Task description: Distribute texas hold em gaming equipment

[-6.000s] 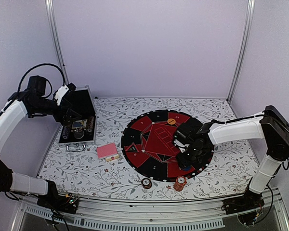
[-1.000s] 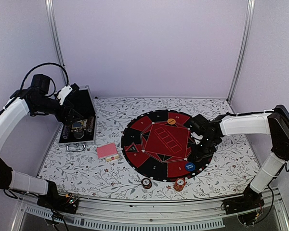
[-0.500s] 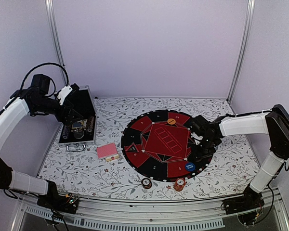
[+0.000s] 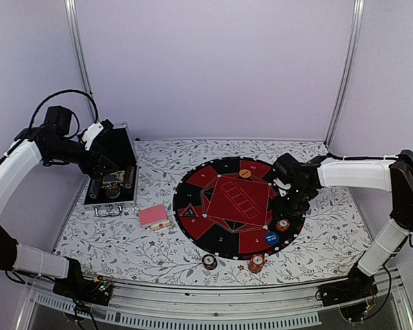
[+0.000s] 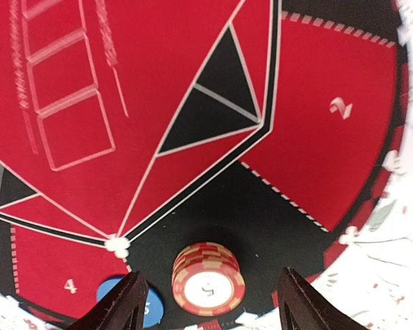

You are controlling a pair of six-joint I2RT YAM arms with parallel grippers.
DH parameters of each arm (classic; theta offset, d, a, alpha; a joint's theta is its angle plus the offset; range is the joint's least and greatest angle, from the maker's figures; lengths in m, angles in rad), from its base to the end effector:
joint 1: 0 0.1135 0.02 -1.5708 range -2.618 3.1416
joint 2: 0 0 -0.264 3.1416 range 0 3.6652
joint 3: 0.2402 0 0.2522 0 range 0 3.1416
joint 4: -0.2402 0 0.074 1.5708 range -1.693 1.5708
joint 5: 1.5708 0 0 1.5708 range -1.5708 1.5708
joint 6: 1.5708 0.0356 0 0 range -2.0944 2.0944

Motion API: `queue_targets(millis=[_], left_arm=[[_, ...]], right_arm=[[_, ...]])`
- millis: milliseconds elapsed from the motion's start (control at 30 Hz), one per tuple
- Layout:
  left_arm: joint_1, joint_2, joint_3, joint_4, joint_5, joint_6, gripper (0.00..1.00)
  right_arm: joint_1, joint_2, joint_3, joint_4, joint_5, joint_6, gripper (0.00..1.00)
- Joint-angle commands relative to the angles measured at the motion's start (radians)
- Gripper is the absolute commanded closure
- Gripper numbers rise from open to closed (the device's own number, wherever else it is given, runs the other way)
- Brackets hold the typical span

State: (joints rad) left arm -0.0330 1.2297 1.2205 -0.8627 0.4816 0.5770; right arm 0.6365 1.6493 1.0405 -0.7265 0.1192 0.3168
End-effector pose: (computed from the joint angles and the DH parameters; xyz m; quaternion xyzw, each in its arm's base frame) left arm 0.2444 -0.0246 0.3392 0.3519 0.8458 -0.1265 0.3805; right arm 0.2450 0.1758 0.1795 -0.1509 0.9798 0.0012 0.1313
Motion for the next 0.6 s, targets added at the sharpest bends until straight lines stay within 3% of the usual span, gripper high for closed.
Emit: queue_targets(millis=[0, 333, 567], left_arm=[[-0.010, -0.013, 0.016, -0.024, -0.001, 0.015, 0.00], [-0.010, -0.006, 0.019, -0.029, -0.002, 0.015, 0.00], [-0.010, -0.010, 0.024, -0.027, 0.003, 0.008, 0.00]], right_arm=[[0.067, -0.096, 0.088, -0.110, 0.071, 0.006, 0.31], [0.402, -0.160, 0.158, -0.222, -0.084, 0.083, 0.10], [0.507, -0.092, 0.118, -0.225, -0.144, 0.122, 0.07]])
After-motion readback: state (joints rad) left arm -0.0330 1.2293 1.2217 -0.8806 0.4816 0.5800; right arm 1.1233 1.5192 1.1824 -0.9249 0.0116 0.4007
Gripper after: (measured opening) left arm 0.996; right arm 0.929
